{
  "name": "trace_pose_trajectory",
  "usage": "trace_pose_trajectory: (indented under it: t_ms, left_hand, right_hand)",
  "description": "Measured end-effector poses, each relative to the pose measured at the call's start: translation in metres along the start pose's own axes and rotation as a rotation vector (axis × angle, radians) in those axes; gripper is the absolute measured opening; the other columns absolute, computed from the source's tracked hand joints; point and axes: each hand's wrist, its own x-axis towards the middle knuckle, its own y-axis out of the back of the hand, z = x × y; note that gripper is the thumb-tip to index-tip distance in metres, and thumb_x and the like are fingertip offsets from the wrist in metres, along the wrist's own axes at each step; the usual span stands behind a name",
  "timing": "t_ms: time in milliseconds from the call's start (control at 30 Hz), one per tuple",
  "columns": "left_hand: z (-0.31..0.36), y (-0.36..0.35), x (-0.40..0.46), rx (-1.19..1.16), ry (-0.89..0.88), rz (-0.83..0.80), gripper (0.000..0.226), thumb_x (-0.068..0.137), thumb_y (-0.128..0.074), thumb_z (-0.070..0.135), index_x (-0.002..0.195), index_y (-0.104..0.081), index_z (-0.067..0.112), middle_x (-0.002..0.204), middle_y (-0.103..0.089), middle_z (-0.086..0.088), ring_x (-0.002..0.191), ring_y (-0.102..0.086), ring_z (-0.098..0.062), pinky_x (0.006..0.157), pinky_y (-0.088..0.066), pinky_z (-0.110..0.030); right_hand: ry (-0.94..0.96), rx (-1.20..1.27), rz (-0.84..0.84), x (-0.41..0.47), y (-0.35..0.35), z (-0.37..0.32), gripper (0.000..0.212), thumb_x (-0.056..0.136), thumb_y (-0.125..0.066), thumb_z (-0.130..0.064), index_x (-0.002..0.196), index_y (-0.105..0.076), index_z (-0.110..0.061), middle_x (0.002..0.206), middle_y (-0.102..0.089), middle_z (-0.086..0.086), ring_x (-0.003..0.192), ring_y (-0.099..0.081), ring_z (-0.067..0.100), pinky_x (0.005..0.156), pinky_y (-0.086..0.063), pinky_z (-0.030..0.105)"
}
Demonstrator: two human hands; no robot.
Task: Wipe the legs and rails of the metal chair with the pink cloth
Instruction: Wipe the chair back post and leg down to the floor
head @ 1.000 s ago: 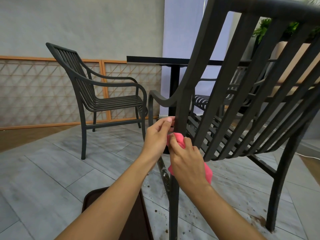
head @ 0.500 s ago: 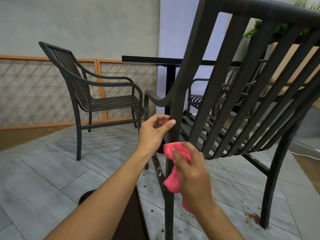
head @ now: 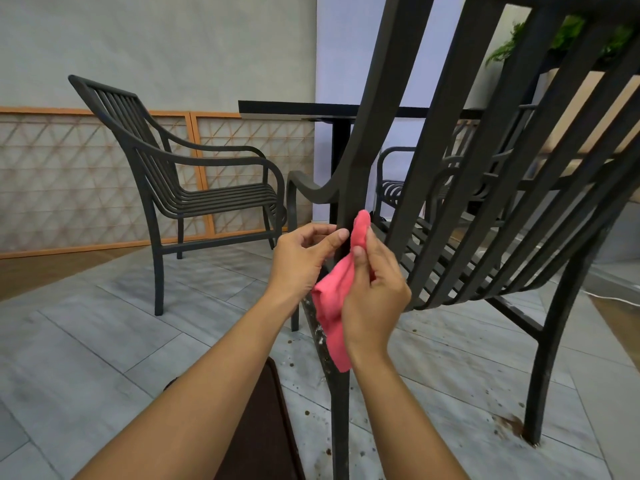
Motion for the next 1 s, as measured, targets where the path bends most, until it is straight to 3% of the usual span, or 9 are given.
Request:
trace_pose_trajectory:
  t_ms: [200,367,467,600,767,900,1000]
  left_hand:
    - [-0.001,0.001,0.002,0.007,-0.002,-0.010,0.011,0.077,-0.072,0.028,0.086,-0.068,0.024,0.089,-0.071,-0.006,0.083,-0.066,-0.019,0.082,-0.056,-0.033]
    - [-0.005,0.000,0.002,-0.011,-0.007,-0.003,0.009,0.079,-0.071,0.027,0.086,-0.067,0.023,0.084,-0.070,-0.002,0.078,-0.065,-0.013,0.077,-0.056,-0.028]
    - [-0.006,-0.001,0.002,-0.028,-0.019,-0.001,0.008,0.080,-0.070,0.025,0.087,-0.067,0.021,0.079,-0.069,0.002,0.071,-0.063,-0.006,0.068,-0.054,-0.016]
    - [-0.007,-0.003,0.001,-0.045,-0.031,0.013,0.006,0.080,-0.069,0.024,0.086,-0.067,0.022,0.076,-0.068,0.004,0.065,-0.062,0.001,0.060,-0.049,-0.010]
    - [-0.010,-0.005,0.000,-0.056,-0.041,0.034,0.012,0.081,-0.069,0.025,0.091,-0.068,0.018,0.079,-0.068,0.002,0.070,-0.062,-0.003,0.060,-0.048,-0.010]
    - [-0.013,-0.007,-0.001,-0.062,-0.051,0.044,0.012,0.081,-0.068,0.027,0.091,-0.067,0.021,0.084,-0.069,-0.001,0.077,-0.063,-0.009,0.068,-0.051,-0.017]
    - [-0.014,-0.009,-0.003,-0.070,-0.065,0.052,0.009,0.083,-0.066,0.026,0.091,-0.066,0.022,0.086,-0.069,0.001,0.076,-0.065,-0.004,0.069,-0.052,-0.016]
  right_hand:
    - [0.049,-0.113,-0.077,-0.013,0.003,0.018,0.034,0.092,-0.052,-0.010,0.126,-0.054,-0.010,0.122,-0.054,-0.008,0.113,-0.043,-0.010,0.088,-0.032,-0.003]
    - [0.021,-0.160,-0.144,-0.021,0.009,0.030,0.035,0.094,-0.050,-0.012,0.129,-0.052,-0.012,0.126,-0.056,-0.005,0.116,-0.050,0.001,0.093,-0.034,0.002]
    - [-0.002,-0.171,-0.148,-0.025,0.012,0.035,0.034,0.093,-0.051,-0.008,0.127,-0.053,-0.010,0.121,-0.053,-0.010,0.113,-0.047,-0.001,0.090,-0.030,-0.004]
    - [-0.026,-0.188,-0.142,-0.033,0.016,0.044,0.033,0.091,-0.055,-0.005,0.123,-0.056,-0.008,0.121,-0.060,-0.001,0.111,-0.051,0.001,0.090,-0.033,-0.002]
    - [-0.046,-0.215,-0.150,-0.042,0.021,0.054,0.032,0.088,-0.057,-0.003,0.121,-0.058,-0.007,0.120,-0.062,0.003,0.109,-0.053,0.003,0.090,-0.034,-0.002]
    - [-0.048,-0.226,-0.157,-0.049,0.024,0.059,0.032,0.088,-0.058,-0.002,0.119,-0.059,-0.004,0.114,-0.058,-0.006,0.106,-0.052,0.002,0.087,-0.031,-0.005]
    - [-0.048,-0.265,-0.188,-0.055,0.026,0.064,0.034,0.089,-0.057,-0.005,0.123,-0.056,-0.005,0.118,-0.058,-0.002,0.109,-0.049,0.002,0.089,-0.028,-0.006]
